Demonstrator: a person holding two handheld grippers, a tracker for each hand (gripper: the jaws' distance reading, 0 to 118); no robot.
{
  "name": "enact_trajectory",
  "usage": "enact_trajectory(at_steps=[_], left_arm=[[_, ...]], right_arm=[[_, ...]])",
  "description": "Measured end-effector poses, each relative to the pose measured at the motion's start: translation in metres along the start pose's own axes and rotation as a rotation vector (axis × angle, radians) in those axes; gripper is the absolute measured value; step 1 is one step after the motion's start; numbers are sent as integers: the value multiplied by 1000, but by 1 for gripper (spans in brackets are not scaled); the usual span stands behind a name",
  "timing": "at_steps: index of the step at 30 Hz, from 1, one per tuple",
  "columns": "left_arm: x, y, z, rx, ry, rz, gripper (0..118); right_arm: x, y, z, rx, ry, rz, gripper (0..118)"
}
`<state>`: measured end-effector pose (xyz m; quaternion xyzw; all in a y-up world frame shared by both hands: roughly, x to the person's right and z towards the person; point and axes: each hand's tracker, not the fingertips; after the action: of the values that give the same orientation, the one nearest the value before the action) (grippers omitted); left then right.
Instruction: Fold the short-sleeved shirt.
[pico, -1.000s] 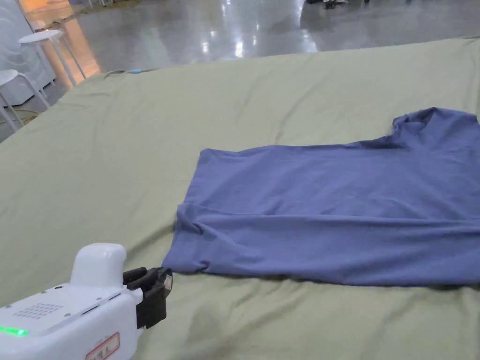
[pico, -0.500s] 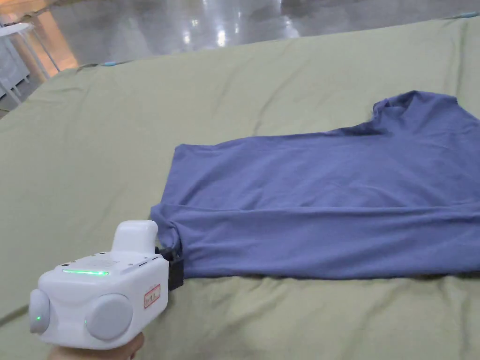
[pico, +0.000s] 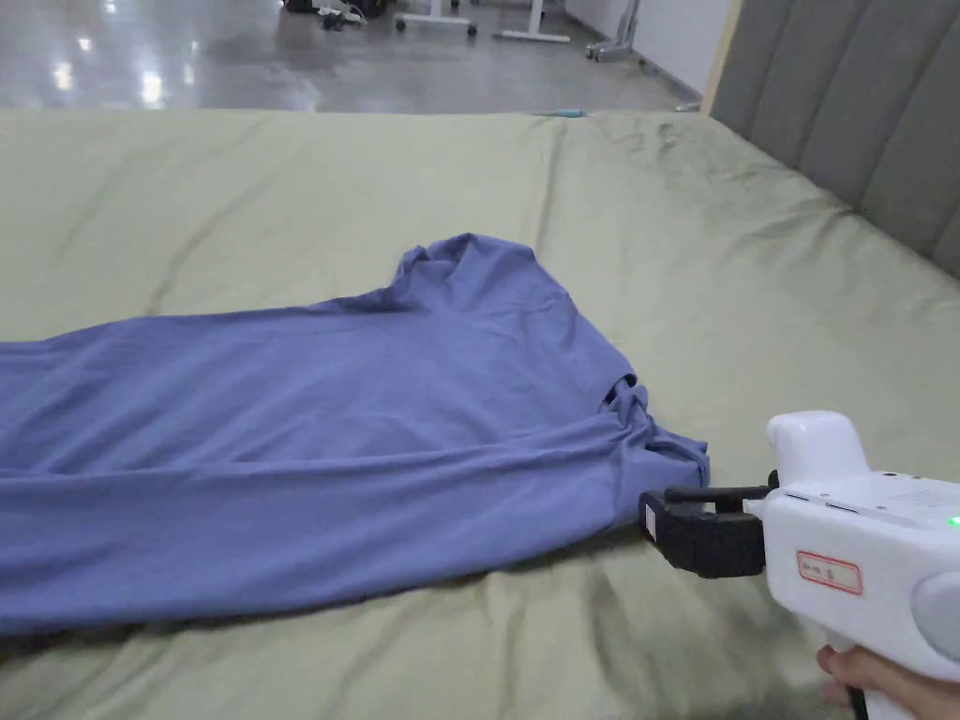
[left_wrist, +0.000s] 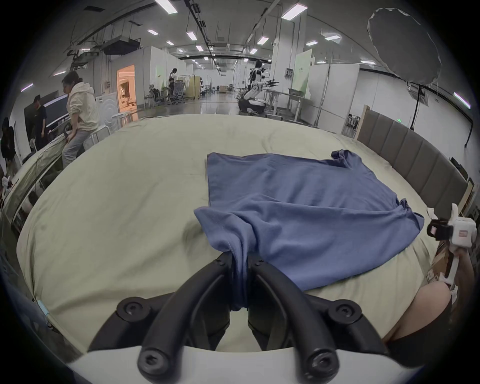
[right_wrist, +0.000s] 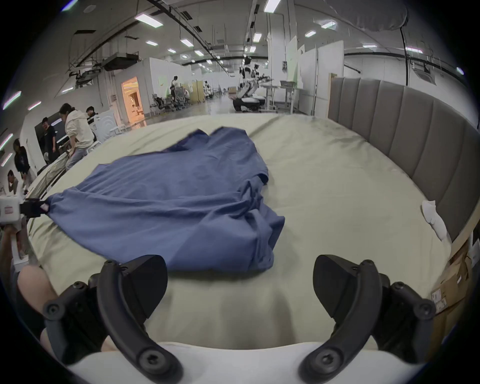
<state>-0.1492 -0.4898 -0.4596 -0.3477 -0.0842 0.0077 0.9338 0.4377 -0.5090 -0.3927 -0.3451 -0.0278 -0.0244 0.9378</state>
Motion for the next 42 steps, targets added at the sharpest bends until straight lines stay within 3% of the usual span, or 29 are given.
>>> enact_trajectory(at_steps=[3,4,5,6,7,8,14,19,24,28,30,31,33,34,36,37,38,39,40,41,42], left_arm=[[6,-3,-3,-11,4,-13,10],[7,-4,-3,-16,4,-16,10],[8,-5,-4,-21,2,-19,10],[8,-6,-4,-29,-5,-23,10],[8,-7,-4,-33,-4,-27,10],[6,-7,-3,-34,0,-32,10],[-3,-1,29,7,-69,48,10],[-28,-17,63,-10,-207,195,10],[-40,-61,78,-46,-201,172,10],[-34,-92,74,-97,-170,154,10],[-33,-100,80,-50,-129,143,15],[-33,-104,85,-27,-69,150,27],[-37,-110,93,-13,61,106,99],[-40,-111,100,-1,55,110,115],[-44,-108,120,36,37,120,116],[-42,-102,131,45,52,121,116],[-40,-96,140,58,54,114,114],[-36,-87,152,94,38,79,102],[-26,-77,160,124,43,34,72],[-16,-68,165,143,76,-12,7],[-4,-59,166,189,173,-30,0]], right_arm=[[11,3,-36,-69,-10,-50,106],[15,2,-44,-90,22,-79,90],[13,0,-50,-111,78,-113,45],[13,-2,-53,-105,134,-149,21],[10,-4,-50,-77,133,-164,19],[6,-2,-44,-78,82,-127,17],[7,-4,15,-4,115,-139,16],[9,-20,75,14,125,-84,16],[2,-56,97,-29,104,-9,16],[-3,-79,94,-77,73,-44,16],[-1,-84,99,-29,55,-51,16],[-1,-86,104,7,14,-25,24],[2,-89,113,19,-92,3,102],[5,-91,121,14,-83,0,118],[8,-91,138,102,-87,3,118],[10,-83,146,106,-140,-4,118],[9,-75,152,110,-164,-17,118],[7,-67,160,149,-164,-33,114],[5,-58,169,212,-125,-51,98],[-3,-49,173,261,-80,-64,54],[-7,-38,177,295,-58,-61,11]])
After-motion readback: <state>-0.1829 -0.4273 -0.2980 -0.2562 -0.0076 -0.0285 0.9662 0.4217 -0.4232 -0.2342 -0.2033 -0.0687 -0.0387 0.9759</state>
